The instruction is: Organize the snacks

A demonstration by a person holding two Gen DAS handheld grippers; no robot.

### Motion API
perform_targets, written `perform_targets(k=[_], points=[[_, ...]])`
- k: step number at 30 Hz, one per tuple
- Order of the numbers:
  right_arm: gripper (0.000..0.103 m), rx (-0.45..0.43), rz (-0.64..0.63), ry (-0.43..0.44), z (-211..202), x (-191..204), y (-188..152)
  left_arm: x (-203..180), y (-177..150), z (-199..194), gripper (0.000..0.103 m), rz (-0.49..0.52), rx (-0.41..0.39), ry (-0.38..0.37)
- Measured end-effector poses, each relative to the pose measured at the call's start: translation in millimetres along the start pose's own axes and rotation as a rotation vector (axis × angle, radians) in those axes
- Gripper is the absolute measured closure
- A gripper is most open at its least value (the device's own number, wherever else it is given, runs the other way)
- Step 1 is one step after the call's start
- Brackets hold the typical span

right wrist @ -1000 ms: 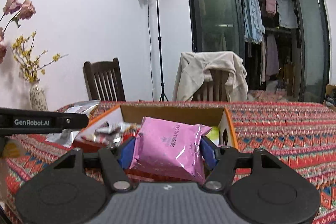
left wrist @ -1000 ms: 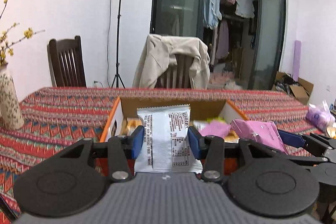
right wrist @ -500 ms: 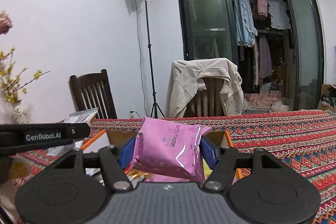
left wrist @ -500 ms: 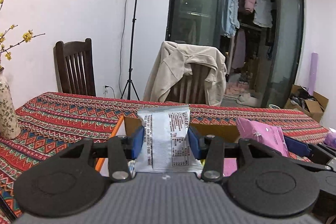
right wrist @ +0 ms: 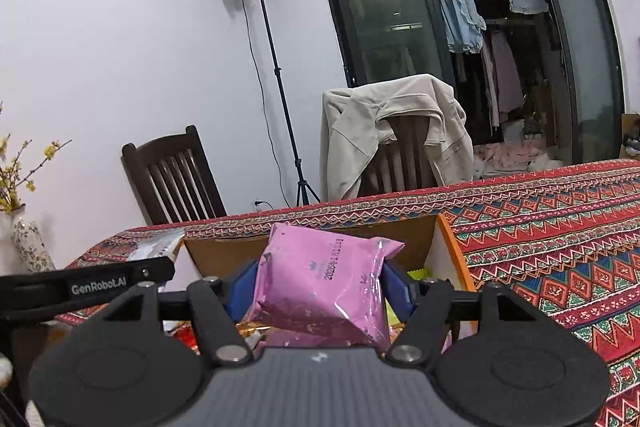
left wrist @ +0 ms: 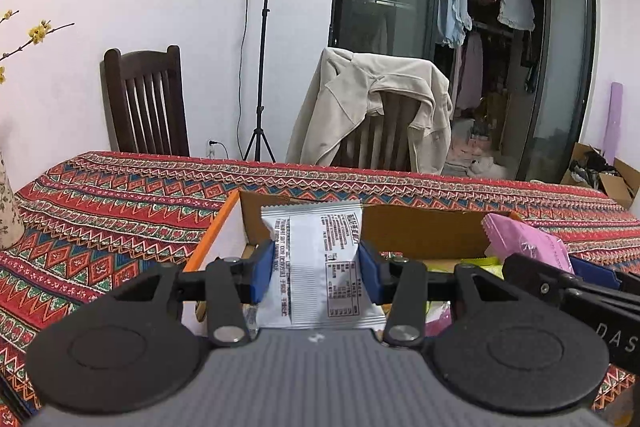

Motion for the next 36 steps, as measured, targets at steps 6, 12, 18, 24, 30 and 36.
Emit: perform_targets(k=[6, 12, 18, 24, 30, 36], points=[[0.027, 0.003, -0.003, -0.005, 1.5, 0.8, -4.1, 0.6, 0.6, -6.3, 0.028, -0.027, -0.012, -0.033], [0.0, 0.004, 0.031, -0.015, 0.5, -8.3, -5.3, 5.1, 4.2, -12.9, 0.0, -0.038, -0.065, -0.007], [0.0, 0.013, 0.032, -0.023, 0.5, -8.8, -7.3, 6.2, 5.0, -12.9, 0.0, -0.035, -0.064, -0.001], [0.0, 0.005, 0.023, -0.019, -5.8, -5.6, -4.1, 6.9, 9.7, -23.9, 0.0, -0.038, -0.073, -0.002], [0.0, -0.007, 0.031, 0.001, -20.5, -1.3, 4.9, 8.1, 17.6, -48.8, 0.0, -0.06, -0.082, -0.027], [0.0, -0.004, 0.028, 0.034, -47.3, 3.2, 7.6, 9.3, 13.9, -84.8, 0.0, -0.009, -0.101, -0.048]])
Point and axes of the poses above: each gripper's, at about its wrist camera, not at the fingertips, and z roughly the way its jaws point, x to its left, y to its top, the point moved 8 cm from there along z, roughly the way its jaws point, and after that the axes turned 10 degrees about -z, right-handed, at the moved point
